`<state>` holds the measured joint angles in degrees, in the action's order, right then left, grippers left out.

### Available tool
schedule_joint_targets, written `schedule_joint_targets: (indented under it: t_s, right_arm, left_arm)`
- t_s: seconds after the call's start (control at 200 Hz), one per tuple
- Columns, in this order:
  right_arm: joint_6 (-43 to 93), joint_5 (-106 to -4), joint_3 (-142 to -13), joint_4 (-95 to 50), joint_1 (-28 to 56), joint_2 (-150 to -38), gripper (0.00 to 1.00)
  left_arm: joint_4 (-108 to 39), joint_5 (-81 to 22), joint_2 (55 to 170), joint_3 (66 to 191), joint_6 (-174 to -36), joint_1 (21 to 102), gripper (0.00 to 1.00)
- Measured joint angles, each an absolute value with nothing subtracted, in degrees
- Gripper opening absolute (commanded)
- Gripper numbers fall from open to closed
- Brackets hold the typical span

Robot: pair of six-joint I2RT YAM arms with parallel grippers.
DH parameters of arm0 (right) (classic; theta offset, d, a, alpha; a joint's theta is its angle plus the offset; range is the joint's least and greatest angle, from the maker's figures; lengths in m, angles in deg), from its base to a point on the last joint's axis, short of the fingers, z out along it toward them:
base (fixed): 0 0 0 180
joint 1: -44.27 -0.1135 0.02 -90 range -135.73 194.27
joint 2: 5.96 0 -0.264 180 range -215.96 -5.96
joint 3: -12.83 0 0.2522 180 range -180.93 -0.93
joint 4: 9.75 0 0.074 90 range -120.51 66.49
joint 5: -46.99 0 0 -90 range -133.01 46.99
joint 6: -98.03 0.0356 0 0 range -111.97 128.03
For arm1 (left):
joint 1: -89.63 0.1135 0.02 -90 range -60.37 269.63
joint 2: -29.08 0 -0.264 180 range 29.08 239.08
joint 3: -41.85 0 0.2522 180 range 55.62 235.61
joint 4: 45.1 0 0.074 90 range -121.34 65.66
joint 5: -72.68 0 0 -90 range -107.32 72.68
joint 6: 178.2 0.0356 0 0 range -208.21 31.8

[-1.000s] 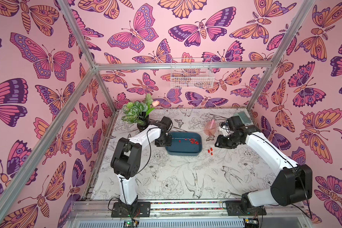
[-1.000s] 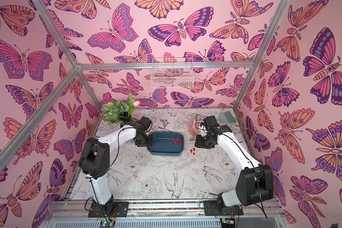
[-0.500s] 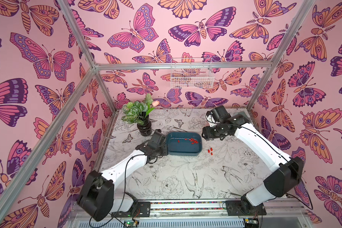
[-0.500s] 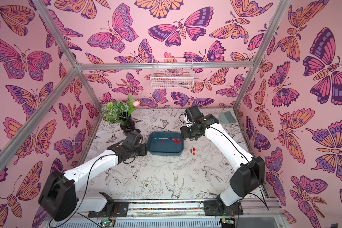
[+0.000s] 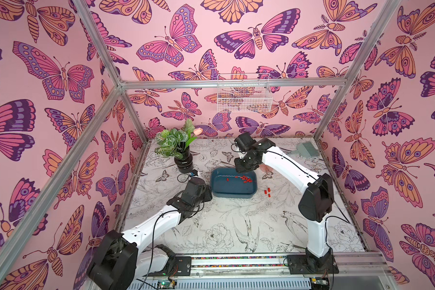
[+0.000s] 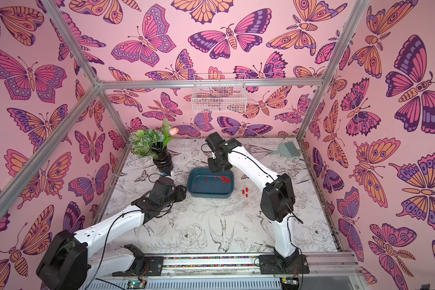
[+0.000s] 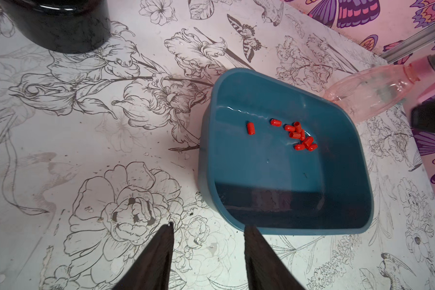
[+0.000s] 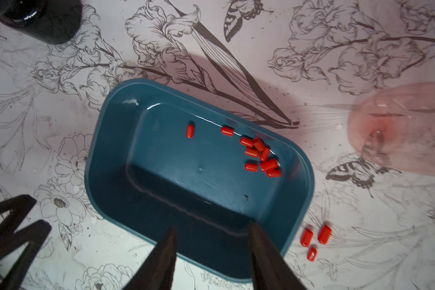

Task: Take the screw protection sleeves out of the storage box
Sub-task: Pick up the screw protection sleeve from the storage box.

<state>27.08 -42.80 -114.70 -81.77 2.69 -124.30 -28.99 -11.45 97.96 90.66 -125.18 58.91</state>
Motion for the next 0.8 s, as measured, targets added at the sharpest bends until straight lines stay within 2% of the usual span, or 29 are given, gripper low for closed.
schedule_joint_targets:
  t_s: [0.16,0.441,0.801]
  right_arm:
    - [29.2,-42.4,-117.2,-80.3,0.6,-128.9,0.47]
    - [32.8,-42.0,-115.7,-73.6,-1.3,-131.2,0.45]
    - [34.9,-41.5,-110.9,-68.9,-1.4,-134.2,0.42]
  left_arm:
    - [-29.8,-12.9,98.3,90.7,-126.7,60.2,0.49]
    - [-31.7,-19.3,101.1,90.2,-130.6,67.2,0.45]
    - [-32.5,-23.4,104.0,90.2,-131.4,68.0,0.43]
